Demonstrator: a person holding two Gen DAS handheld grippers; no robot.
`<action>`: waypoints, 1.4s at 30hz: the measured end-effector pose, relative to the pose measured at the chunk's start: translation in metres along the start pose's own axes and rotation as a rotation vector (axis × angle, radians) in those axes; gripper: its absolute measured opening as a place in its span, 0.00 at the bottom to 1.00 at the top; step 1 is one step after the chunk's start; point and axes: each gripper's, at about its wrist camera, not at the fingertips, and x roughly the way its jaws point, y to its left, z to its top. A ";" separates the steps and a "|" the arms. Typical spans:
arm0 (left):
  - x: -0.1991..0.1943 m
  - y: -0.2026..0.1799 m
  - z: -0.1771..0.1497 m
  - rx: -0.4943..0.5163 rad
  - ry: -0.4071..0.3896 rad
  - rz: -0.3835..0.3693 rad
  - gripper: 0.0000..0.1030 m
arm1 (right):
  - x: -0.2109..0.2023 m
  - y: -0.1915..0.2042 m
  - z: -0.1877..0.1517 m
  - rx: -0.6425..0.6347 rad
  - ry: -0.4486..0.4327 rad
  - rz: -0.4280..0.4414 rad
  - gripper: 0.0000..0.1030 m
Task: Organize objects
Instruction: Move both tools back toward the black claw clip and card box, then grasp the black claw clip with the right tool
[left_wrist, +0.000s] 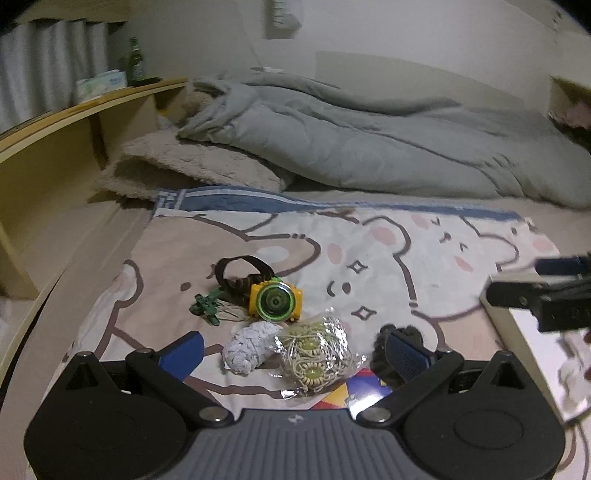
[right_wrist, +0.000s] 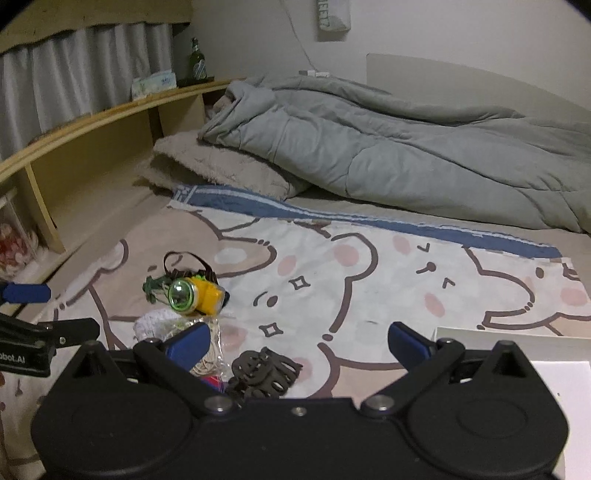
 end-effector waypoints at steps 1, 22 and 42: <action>0.002 0.000 -0.002 0.019 -0.001 -0.013 1.00 | 0.003 0.001 -0.001 0.000 0.005 -0.001 1.00; 0.060 -0.008 -0.042 0.266 0.115 -0.269 0.83 | 0.098 0.010 -0.030 0.314 0.279 0.007 0.79; 0.108 -0.015 -0.070 0.254 0.242 -0.329 0.81 | 0.135 0.028 -0.042 0.281 0.250 -0.082 0.73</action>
